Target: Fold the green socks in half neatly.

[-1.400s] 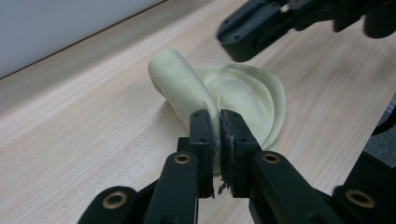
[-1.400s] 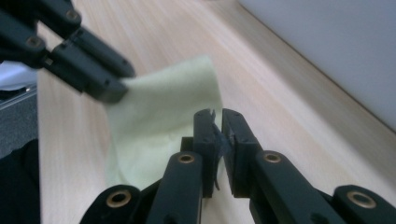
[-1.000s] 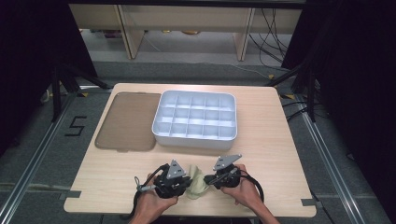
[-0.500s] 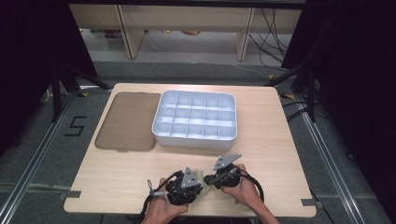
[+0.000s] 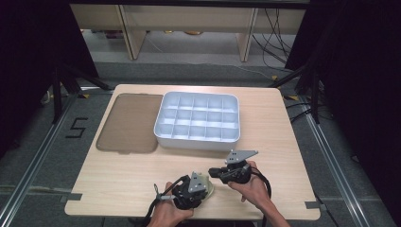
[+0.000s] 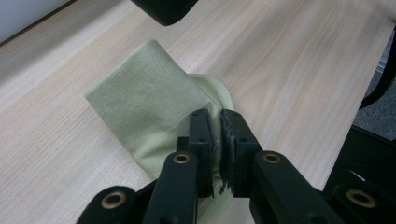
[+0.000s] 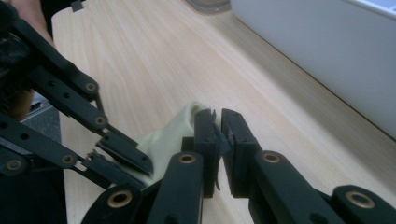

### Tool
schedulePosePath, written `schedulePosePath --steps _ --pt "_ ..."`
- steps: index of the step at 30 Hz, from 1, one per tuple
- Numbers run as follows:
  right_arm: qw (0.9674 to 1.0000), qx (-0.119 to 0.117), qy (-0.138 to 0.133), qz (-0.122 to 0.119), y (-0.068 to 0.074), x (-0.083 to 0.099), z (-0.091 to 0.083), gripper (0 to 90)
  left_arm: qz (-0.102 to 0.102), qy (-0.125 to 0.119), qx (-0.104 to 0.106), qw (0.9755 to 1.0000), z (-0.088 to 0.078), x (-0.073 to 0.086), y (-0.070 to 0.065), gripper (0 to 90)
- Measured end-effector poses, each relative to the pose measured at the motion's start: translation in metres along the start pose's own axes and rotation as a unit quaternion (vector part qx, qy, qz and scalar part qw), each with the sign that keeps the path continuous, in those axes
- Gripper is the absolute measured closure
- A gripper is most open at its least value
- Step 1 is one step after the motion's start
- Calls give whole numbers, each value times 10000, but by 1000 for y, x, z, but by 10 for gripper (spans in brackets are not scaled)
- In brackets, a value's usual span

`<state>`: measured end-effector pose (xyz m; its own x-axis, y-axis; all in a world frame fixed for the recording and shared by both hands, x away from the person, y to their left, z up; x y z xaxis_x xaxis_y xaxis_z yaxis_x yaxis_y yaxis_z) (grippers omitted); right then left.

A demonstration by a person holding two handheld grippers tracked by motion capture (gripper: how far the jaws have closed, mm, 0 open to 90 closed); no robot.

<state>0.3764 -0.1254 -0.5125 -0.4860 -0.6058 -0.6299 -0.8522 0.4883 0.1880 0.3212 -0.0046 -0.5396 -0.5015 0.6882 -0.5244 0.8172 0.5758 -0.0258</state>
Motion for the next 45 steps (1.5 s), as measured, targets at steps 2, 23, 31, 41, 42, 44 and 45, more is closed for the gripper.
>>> schedulePosePath --steps 2,23,31,41,42,44,45 --pt "9999 -126 -25 43 5 -2 1 851 28 47 -46 10000 -1 1 1 830" --pt "9984 -130 518 -164 8 4 35 858 -34 -47 48 10000 0 0 0 798" --pt "9986 -90 481 -209 6 4 36 859 -168 -334 460 9982 -19 -4 2 748" --pt "9985 -58 490 -241 7 4 35 859 -307 -224 461 9982 -24 3 6 800" --pt "9984 -102 521 -188 9 5 35 859 -370 -199 520 9978 -20 3 4 806" --pt "9984 -94 518 -199 9 5 35 859 -304 -107 540 9980 -14 5 1 813" --pt "9984 -77 505 -246 8 4 35 859 -239 -40 493 9985 -11 6 1 815"
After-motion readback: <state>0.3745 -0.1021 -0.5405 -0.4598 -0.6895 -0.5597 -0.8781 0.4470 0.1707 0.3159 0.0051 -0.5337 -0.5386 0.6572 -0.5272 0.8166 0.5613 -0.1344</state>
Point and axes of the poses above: each handheld gripper's, and its own axes: z roughly forward along the jaws, x roughly out of its underside, y roughly to its left, the point moved 6 cm from there along z, roughly forward along the jaws, and after that the axes turned 13 degrees about y, right-handed, at the moved point
